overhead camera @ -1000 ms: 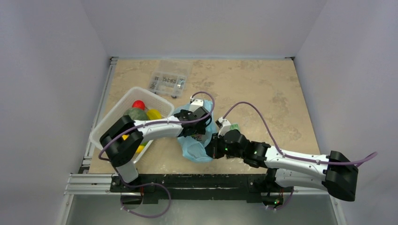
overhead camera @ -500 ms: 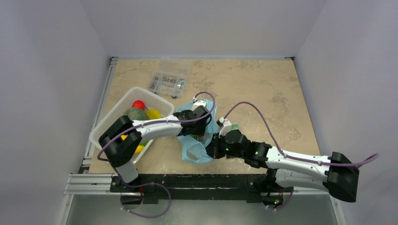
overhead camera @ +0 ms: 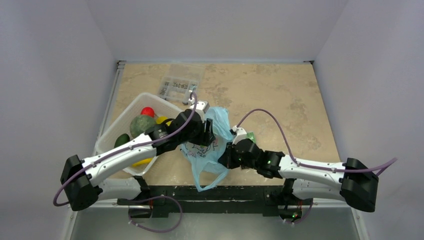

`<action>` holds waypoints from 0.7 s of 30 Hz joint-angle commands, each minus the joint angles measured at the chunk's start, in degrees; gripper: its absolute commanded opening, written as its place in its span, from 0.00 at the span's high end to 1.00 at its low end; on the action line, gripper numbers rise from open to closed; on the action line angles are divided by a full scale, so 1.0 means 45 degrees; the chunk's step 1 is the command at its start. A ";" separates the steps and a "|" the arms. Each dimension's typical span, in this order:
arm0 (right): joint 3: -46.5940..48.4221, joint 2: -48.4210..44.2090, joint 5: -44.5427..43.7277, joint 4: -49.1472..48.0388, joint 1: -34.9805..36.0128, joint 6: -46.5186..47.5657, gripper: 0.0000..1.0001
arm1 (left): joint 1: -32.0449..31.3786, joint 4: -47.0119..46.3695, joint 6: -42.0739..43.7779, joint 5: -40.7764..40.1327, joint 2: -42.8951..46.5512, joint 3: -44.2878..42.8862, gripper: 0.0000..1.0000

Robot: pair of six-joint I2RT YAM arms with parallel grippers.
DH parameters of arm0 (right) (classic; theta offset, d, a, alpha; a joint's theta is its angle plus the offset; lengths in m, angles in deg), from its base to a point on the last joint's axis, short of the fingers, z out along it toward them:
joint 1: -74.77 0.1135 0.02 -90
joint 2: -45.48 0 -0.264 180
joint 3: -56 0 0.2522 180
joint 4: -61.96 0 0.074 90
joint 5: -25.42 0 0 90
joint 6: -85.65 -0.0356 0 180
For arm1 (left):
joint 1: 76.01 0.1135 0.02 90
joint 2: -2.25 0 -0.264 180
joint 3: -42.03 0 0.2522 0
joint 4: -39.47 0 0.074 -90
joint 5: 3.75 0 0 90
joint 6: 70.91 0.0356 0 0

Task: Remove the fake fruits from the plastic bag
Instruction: Take out the fake fruit from the plastic bag, then place the fake fruit in the bin.

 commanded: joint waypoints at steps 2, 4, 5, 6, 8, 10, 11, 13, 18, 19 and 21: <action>0.0764 -0.0601 -0.1061 0.0442 0.0072 -0.0290 1.00 | 0.0018 0.0830 -0.0358 0.1794 0.1821 0.0800 0.76; 0.0710 -0.0753 -0.1240 0.0555 0.0066 -0.0370 1.00 | 0.0028 0.1411 -0.0337 0.1923 0.2725 0.0955 0.76; 0.0653 -0.0794 -0.1311 0.0562 0.0071 -0.0407 1.00 | 0.0028 0.1906 -0.0280 0.1881 0.3167 0.0948 0.76; 0.0595 -0.0826 -0.1381 0.0567 0.0061 -0.0428 1.00 | 0.0026 0.2488 -0.0200 0.1564 0.3640 0.0849 0.77; 0.0483 -0.0852 -0.1438 0.0563 0.0072 -0.0467 1.00 | 0.0028 0.3898 0.0051 0.0595 0.4410 0.0522 0.83; 0.0381 -0.0862 -0.1412 0.0551 0.0074 -0.0509 1.00 | 0.0033 0.5443 0.0123 -0.0700 0.4984 0.0062 0.91; 0.0336 -0.0856 -0.1416 0.0522 0.0072 -0.0529 1.00 | 0.0029 0.6290 0.0000 -0.1586 0.5212 -0.0184 0.91; 0.0280 -0.0866 -0.1393 0.0500 0.0068 -0.0551 1.00 | 0.0037 0.8005 -0.0628 -0.3646 0.5494 -0.0698 0.91; 0.0381 -0.0965 -0.1435 0.0579 0.0063 -0.0460 1.00 | 0.0118 1.1843 -0.3968 -0.8795 0.5546 -0.1259 0.90; 0.0415 -0.0996 -0.1423 0.0645 0.0053 -0.0438 1.00 | 0.0152 1.2378 -0.4774 -0.9385 0.5509 -0.1228 0.89; 0.0470 -0.1058 -0.1429 0.0816 0.0071 -0.0416 1.00 | 0.0217 1.3066 -0.5935 -1.0021 0.5430 -0.1113 0.89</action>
